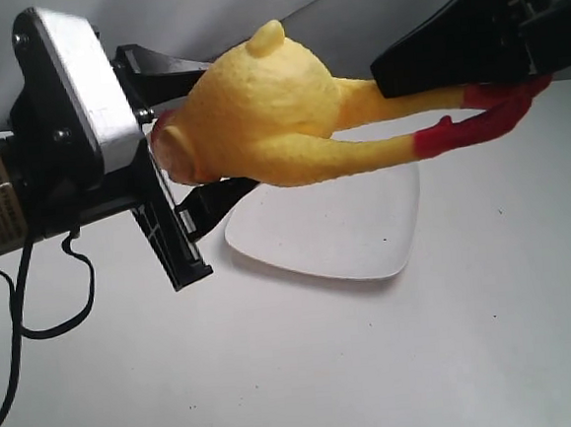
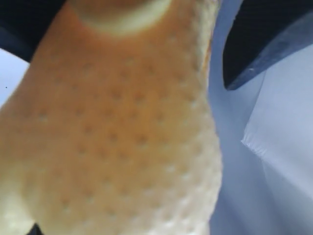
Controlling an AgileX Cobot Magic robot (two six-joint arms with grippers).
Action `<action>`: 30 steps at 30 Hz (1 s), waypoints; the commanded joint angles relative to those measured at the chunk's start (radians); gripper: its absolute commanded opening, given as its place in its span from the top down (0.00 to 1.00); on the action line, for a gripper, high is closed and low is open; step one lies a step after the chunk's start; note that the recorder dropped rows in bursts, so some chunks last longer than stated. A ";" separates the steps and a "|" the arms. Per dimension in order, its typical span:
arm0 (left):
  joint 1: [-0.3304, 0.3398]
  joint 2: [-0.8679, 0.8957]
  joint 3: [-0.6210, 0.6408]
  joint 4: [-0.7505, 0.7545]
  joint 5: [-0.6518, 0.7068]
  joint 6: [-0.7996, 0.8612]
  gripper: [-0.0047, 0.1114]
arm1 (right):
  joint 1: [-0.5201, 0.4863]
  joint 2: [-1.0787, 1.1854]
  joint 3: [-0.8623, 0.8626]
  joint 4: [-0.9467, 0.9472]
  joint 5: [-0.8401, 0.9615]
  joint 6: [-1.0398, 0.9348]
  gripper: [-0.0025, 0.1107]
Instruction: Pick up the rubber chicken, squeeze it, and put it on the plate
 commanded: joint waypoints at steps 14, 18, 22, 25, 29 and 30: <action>-0.005 0.000 -0.004 -0.008 0.015 -0.067 0.95 | 0.002 -0.004 0.002 0.035 -0.006 -0.002 0.98; -0.005 0.000 -0.004 -0.008 0.015 -0.067 0.95 | 0.002 -0.004 0.002 0.035 -0.006 -0.002 0.98; -0.005 0.000 -0.004 -0.008 0.015 -0.068 0.88 | 0.002 -0.004 0.002 0.035 -0.006 -0.002 0.98; -0.005 0.000 -0.004 -0.008 0.017 -0.068 0.69 | 0.002 -0.004 0.002 0.035 -0.006 -0.002 0.98; -0.005 0.000 -0.004 -0.010 0.019 -0.069 0.42 | 0.002 -0.004 0.002 0.035 -0.006 -0.002 0.98; -0.005 0.000 -0.004 -0.010 0.029 -0.069 0.39 | 0.002 -0.004 0.002 0.035 -0.006 -0.002 0.98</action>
